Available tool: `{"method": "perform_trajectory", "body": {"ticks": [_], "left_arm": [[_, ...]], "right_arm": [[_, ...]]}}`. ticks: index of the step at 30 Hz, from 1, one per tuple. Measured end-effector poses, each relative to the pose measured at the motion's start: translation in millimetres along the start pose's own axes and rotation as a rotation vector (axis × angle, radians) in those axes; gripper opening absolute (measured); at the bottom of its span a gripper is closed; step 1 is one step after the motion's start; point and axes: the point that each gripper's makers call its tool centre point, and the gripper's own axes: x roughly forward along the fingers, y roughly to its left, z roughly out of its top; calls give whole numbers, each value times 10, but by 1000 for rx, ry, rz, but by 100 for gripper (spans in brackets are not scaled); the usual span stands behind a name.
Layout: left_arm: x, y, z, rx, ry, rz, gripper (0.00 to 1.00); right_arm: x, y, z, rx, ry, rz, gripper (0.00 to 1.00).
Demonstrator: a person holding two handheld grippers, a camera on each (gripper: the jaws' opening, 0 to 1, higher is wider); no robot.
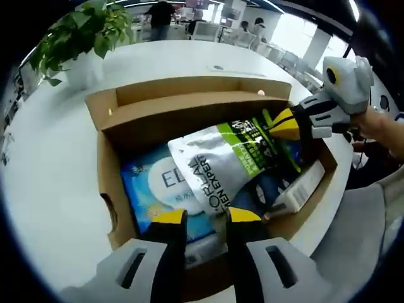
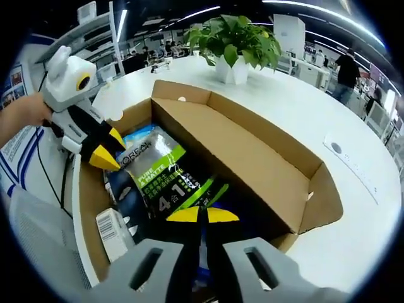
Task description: Operate the shoe box by opening the lid, removing the specified soft item, and placing it in the target area until the item is outside and the box remains undamaged.
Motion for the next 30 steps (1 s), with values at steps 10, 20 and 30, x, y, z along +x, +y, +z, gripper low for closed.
{"method": "perform_trajectory", "body": {"ticks": [10,20,30], "left_arm": [[45,-48,34,-89,-13,-34,1],[-27,-113,147,-154,-47,-39,0],[-171,-210,383,-132,-104,-31,0]], "right_arm": [[-46,6,9,45,-24,-2,0],[-218,17,96,95,-76,1,0],[-476,-78,295,142,-157,-10,0]]}}
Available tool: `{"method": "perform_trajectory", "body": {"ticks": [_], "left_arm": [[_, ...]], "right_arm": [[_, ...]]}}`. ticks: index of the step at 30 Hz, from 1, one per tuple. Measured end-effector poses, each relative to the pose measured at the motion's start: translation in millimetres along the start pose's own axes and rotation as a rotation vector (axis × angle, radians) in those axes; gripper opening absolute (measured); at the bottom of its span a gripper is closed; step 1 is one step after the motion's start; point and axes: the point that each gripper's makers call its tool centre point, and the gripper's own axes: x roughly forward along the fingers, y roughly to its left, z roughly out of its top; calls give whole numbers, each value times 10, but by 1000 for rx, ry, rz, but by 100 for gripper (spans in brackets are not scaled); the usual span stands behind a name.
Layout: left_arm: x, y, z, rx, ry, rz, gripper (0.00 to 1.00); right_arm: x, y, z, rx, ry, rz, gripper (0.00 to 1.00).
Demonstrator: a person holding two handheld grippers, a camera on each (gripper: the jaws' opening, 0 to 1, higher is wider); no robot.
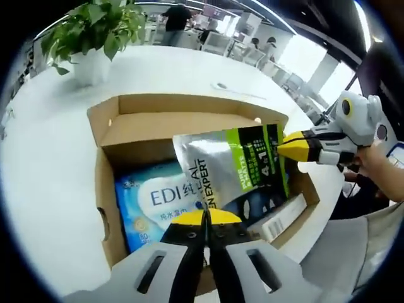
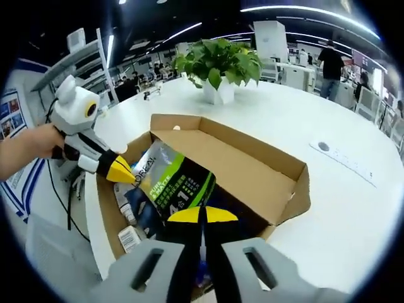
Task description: Operate the shoe box by opening the lid, removing the specified soft item, and placing it in the target area until the item is outside and the box remains undamaged.
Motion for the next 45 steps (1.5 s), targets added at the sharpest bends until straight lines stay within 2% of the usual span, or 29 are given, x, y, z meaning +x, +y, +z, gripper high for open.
{"method": "perform_trajectory", "body": {"ticks": [6,14,29,45], "left_arm": [[-53,-155,186,17,-35,-14,0],[28,-495,358,52,-48,-68,0],[403,-1136,533,115,-26,-163,0],[772,-1641,556,164,0,-213,0]], "right_arm": [[-179,-102,131,13,-34,-20,0],[-435,-350,140,43,-42,-62,0],[-908,-959,-96,104,-33,-178,0],[-1229,-1412,-377,128,0,-268,0]]}}
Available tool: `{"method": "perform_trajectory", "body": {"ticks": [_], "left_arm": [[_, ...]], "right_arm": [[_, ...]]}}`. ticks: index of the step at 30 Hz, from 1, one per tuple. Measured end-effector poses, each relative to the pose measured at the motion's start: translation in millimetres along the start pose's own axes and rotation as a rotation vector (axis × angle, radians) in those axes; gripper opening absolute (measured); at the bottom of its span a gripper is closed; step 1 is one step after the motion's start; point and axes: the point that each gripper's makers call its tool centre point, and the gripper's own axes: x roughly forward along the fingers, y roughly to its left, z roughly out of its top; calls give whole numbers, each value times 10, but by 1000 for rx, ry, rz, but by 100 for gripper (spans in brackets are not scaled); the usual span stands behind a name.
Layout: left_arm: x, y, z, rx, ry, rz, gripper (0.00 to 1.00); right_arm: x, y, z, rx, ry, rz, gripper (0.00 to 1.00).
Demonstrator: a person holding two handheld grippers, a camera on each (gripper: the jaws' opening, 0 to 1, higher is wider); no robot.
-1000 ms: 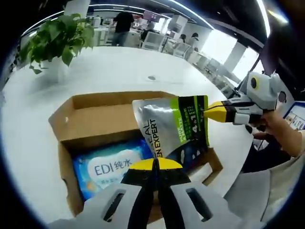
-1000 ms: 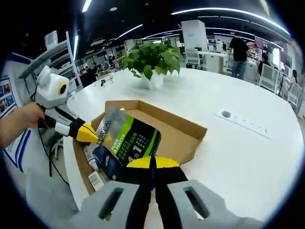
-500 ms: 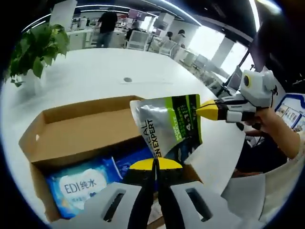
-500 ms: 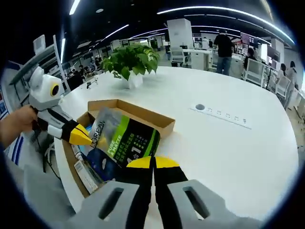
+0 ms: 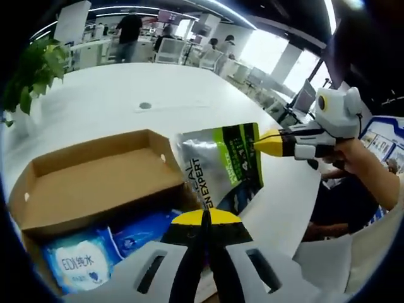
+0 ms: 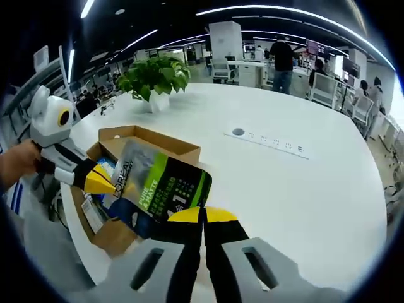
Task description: Operate the shoe box by opening the lid, removing the specified soft item, and placing it in the target area until the item is outside and the box remains undamaged.
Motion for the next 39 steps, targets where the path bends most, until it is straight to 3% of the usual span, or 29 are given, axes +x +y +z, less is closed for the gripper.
{"method": "perform_trajectory", "body": {"ticks": [12,20,33,39], "left_arm": [[328,-87,71,21,27,-19,0],[502,-90,39,80,77,14,0],[766,-28,-77,433,265,109,0],[894,-3,-140,508,320,127,0]], "right_arm": [[-34,-311,-207,22,28,-58,0],[64,-431,-324,7,60,-77,0],[274,-564,-505,-10,110,-81,0],[355,-620,-574,-4,110,-84,0]]}}
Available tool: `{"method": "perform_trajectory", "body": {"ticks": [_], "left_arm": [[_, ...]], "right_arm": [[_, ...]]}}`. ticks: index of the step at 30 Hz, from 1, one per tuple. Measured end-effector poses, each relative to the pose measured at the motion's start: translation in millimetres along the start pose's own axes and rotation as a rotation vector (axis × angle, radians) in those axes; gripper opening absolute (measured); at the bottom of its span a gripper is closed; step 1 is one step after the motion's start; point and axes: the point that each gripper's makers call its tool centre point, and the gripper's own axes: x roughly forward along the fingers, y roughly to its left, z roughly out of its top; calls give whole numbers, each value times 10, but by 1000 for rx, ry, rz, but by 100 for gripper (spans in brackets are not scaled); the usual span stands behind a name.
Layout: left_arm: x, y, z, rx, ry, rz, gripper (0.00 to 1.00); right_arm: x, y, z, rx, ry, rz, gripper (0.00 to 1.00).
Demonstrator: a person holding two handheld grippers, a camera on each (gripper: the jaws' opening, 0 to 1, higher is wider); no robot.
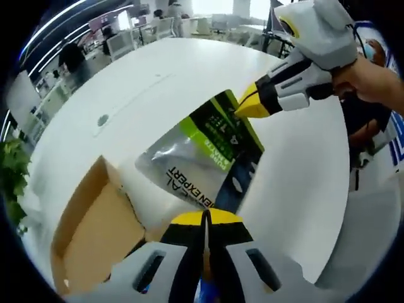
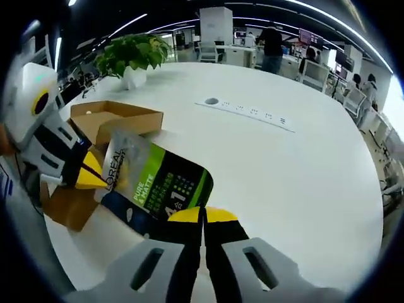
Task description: Operate the shoe box by opening the lid, removing the specified soft item, and placing it in the target area until the item is outside and the box remains undamaged.
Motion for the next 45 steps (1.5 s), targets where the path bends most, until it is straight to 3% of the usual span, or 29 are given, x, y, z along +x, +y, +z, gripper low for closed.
{"method": "perform_trajectory", "body": {"ticks": [7,13,15,18,31,45], "left_arm": [[98,5,-57,192,71,48,0],[122,21,-30,221,93,54,0],[123,19,-13,295,107,72,0],[169,-65,-40,326,130,55,0],[346,-81,-191,371,189,30,1],[343,-39,-138,357,167,44,2]], "right_arm": [[90,12,-86,-4,3,12,0],[149,-37,-92,-15,-2,10,0],[146,-42,-97,-9,-1,11,0],[152,-49,-128,-8,3,12,0],[243,-31,-327,-18,29,29,0],[345,-95,-304,-43,30,11,1]]}}
